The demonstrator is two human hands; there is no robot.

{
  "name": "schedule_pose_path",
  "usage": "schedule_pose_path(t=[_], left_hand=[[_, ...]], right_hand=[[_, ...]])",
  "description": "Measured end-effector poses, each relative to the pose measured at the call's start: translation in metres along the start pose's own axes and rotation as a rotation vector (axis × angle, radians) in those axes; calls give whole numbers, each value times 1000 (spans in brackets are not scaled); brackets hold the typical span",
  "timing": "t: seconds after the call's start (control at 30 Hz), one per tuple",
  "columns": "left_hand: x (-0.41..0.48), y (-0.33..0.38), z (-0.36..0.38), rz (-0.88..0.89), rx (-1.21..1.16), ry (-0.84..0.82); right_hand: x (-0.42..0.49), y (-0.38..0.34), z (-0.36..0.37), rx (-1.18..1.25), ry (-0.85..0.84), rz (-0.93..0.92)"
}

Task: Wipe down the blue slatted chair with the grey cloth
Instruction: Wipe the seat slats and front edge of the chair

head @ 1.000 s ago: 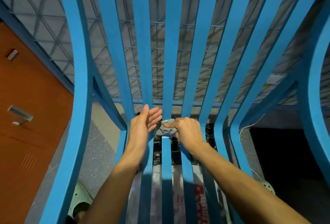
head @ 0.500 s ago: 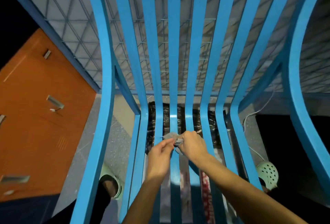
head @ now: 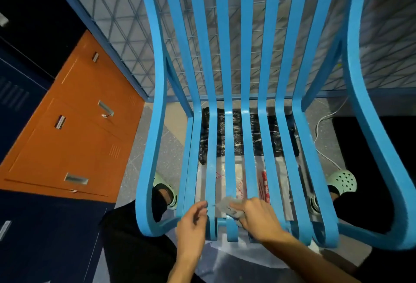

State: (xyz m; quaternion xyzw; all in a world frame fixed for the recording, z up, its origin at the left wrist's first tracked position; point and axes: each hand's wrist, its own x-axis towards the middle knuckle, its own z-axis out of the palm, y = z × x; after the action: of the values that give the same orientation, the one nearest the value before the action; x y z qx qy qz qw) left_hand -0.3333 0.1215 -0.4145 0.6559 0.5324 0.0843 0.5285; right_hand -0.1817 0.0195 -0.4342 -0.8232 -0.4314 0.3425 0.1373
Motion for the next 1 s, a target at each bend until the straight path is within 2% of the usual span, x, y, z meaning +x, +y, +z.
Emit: schedule_pose_path(t=[0.17,0.33,0.4,0.57,0.67,0.8,0.9,1.0], left_hand=[[-10,-7,-3,-25,-31,46],[-4,-11,-5,-152,-192,32],[-2,-16,-5,-180,-208,38],[-2,-19,-7,-193,-253,60],[5,-18,-5,-230,-327,40],[14,-16,-5,-251,-381,27],[15,-15,-9,-207,-412,54],[17,-12,-10,-191,-362,62]], right_hand=[[-23,-8,7,-87,-84,-86],[-24,-39,9,-170,-72,-359],[-17,-50,12,-231,-60,-402],[16,-45,17,-384,-44,-352],[50,-38,0,-449,41,-230],[91,-39,-32,-411,100,-170],[85,-46,-24,-355,55,-231],[45,-50,-4,-322,-109,-311]])
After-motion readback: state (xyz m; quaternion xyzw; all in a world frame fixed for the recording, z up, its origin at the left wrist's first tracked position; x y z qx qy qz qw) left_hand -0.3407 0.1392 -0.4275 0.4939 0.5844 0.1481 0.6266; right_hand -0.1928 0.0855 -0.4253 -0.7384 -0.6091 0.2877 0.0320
